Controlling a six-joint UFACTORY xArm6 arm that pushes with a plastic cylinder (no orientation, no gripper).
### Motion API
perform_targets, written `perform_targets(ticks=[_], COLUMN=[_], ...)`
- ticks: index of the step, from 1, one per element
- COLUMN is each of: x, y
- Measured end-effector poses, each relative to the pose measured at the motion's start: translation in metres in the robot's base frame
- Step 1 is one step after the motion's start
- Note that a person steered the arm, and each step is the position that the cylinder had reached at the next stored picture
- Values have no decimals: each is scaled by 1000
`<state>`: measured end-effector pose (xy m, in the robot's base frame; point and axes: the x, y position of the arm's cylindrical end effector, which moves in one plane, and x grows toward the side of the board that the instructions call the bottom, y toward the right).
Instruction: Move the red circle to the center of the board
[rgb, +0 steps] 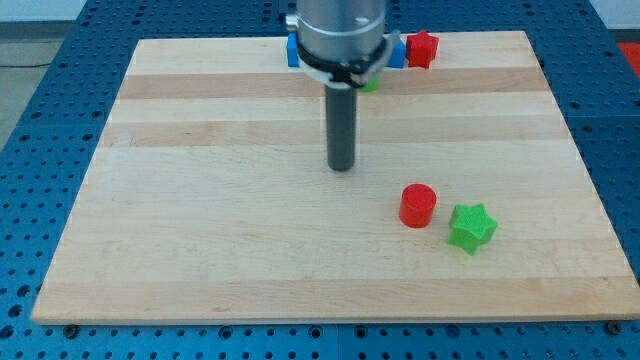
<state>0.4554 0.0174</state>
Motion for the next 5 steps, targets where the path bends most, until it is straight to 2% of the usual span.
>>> perform_targets(ticks=[2, 3, 4, 5], x=[83, 100, 93, 63], y=[54, 81, 90, 89])
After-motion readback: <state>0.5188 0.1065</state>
